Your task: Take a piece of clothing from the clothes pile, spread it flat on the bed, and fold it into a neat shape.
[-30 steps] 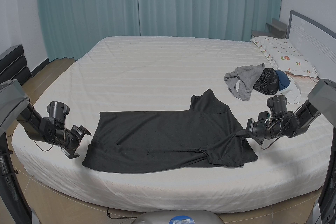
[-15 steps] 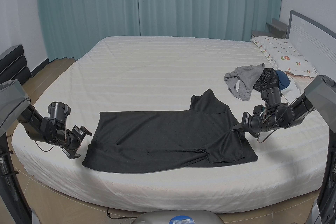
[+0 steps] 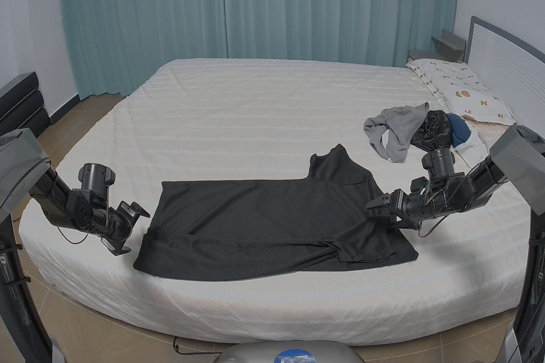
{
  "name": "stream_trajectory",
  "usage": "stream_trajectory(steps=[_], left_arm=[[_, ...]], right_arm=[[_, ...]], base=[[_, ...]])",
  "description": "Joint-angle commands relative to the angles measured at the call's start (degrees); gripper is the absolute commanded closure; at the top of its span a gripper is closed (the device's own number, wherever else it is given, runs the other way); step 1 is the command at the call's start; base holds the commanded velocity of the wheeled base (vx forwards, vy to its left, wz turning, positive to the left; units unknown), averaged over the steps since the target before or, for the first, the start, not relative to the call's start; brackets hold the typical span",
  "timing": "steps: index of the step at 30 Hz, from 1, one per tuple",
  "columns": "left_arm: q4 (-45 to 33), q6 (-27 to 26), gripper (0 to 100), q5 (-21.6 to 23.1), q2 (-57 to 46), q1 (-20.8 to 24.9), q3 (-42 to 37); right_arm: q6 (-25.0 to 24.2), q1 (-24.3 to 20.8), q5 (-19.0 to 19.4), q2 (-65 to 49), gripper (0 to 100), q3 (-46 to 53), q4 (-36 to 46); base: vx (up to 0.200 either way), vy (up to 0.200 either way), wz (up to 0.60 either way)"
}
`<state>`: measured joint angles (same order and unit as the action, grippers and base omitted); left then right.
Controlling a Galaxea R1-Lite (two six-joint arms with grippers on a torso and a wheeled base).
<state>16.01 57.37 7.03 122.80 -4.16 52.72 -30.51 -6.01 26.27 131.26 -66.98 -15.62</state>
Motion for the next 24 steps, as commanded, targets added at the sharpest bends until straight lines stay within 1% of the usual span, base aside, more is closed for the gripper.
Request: stream_trajectory(steps=[1, 3, 5, 8, 12, 16, 24], left_arm=[[-0.01, 0.11, 0, 0.0, 0.16, -0.06, -0.08], [-0.01, 0.11, 0, 0.0, -0.01, -0.06, -0.34], [-0.01, 0.11, 0, 0.0, -0.19, -0.06, -0.61], [-0.01, 0.2, 0, 0.0, -0.28, -0.06, -0.69], [-0.01, 0.38, 0, 0.0, -0.28, -0.06, -0.69], [-0.01, 0.29, 0, 0.0, -0.28, 0.03, -0.78], [-0.01, 0.29, 0, 0.0, -0.28, -0.06, -0.78]], right_arm=[[0.63, 0.38, 1.5, -2.58, 0, 4.4, -0.47], [3.71, 0.47, 3.61, -3.99, 0, 8.35, -1.26], [5.99, 0.47, 4.23, -4.69, 0, 10.9, -2.67], [5.73, -0.41, 3.44, -6.45, 0, 14.42, -4.07], [5.99, -0.49, 3.08, -7.15, 0, 17.14, -5.92], [5.9, -0.05, 2.12, -5.22, 0, 17.32, -7.94], [5.82, -0.05, 2.21, -2.76, 0, 16.0, -8.2]], base=[[0.0, 0.0, 0.0], [0.0, 0.0, 0.0], [0.0, 0.0, 0.0], [0.0, 0.0, 0.0], [0.0, 0.0, 0.0], [0.0, 0.0, 0.0], [0.0, 0.0, 0.0]])
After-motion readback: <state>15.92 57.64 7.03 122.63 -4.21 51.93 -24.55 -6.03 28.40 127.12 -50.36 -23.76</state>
